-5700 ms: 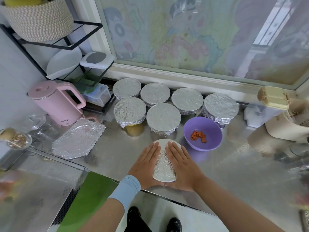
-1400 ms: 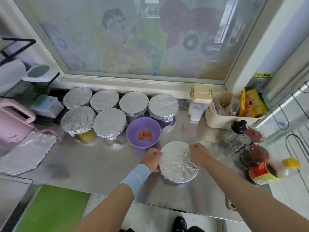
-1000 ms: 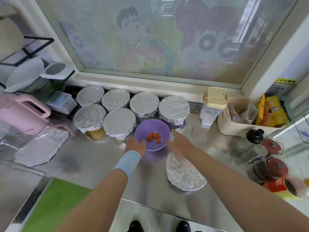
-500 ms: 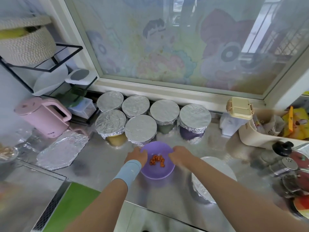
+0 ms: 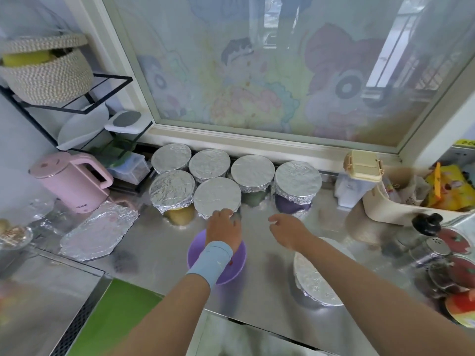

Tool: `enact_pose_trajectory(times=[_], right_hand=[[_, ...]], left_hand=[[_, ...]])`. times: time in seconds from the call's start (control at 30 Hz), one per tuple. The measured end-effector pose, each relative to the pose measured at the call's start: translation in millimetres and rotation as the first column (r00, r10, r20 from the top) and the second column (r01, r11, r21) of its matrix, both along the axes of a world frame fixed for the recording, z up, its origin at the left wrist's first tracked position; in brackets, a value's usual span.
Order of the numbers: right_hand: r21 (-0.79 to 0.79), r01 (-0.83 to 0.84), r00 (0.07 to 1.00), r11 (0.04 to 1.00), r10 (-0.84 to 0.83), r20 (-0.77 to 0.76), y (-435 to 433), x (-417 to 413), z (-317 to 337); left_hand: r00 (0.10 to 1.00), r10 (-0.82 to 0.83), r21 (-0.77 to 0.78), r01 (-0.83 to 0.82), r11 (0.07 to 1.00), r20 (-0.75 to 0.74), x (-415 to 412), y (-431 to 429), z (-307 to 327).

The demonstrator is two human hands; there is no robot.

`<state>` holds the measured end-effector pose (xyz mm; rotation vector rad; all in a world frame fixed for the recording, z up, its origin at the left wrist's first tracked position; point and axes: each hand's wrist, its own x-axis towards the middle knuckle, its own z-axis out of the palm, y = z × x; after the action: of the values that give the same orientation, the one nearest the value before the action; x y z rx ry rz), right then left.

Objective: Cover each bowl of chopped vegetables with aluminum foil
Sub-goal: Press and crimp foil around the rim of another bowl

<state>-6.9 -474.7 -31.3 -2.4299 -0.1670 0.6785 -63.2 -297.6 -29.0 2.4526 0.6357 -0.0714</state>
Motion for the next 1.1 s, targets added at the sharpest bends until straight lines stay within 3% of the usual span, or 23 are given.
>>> enact_pose_trajectory(times=[0.07, 0.13, 0.23, 0.3, 0.37, 0.47, 0.67, 0.8, 0.97, 1.03, 1.1], right_hand=[[-0.038, 0.023, 0.999, 0.999, -0.022, 0.037, -36, 7, 6], [-0.104, 0.039, 0.998, 0.994, -0.035, 0.047, -72, 11, 7], [-0.28, 0.152, 0.987, 0.948, -0.131, 0.091, -121, 11, 4], [-0.402, 0.183, 0.981, 0.897, -0.193, 0.017, -144, 5, 9], [-0.427, 0.123, 0.967, 0.896, -0.205, -0.152, -157, -2, 15], [-0.354, 0.176, 0.894, 0.919, -0.3, -0.334, -160, -9, 17], [-0.225, 0.161, 0.945, 0.961, -0.216, -0.245, -135, 2, 20], [-0.141, 0.112, 0.971, 0.984, -0.138, -0.196, -108, 23, 4], [0.001, 0.092, 0.978, 0.996, -0.09, -0.188, -78, 43, -10], [0.096, 0.148, 0.973, 0.984, -0.127, -0.191, -75, 45, -11], [0.08, 0.252, 0.959, 0.964, -0.237, -0.158, -78, 44, -16]], left_hand=[[0.994, -0.108, -0.134, 0.104, 0.986, -0.022, 13, -39, -1], [0.97, -0.209, -0.172, 0.185, 0.968, -0.128, 22, -77, -9], [0.942, -0.234, -0.212, 0.184, 0.96, -0.242, 25, -120, -22], [0.924, -0.216, -0.22, 0.151, 0.964, -0.315, 24, -138, -27], [0.919, -0.182, -0.211, 0.113, 0.971, -0.349, 23, -149, -30], [0.92, -0.158, -0.2, 0.09, 0.976, -0.358, 20, -155, -31], [0.902, -0.038, -0.255, -0.081, 0.963, -0.43, 21, -141, -30], [0.902, 0.067, -0.398, -0.253, 0.882, -0.427, 24, -116, -24], [0.908, 0.128, -0.368, -0.287, 0.884, -0.4, 36, -75, -36], [0.897, 0.062, -0.339, -0.229, 0.913, -0.438, 38, -65, -32], [0.867, 0.04, -0.3, -0.215, 0.929, -0.497, 40, -62, -27]])
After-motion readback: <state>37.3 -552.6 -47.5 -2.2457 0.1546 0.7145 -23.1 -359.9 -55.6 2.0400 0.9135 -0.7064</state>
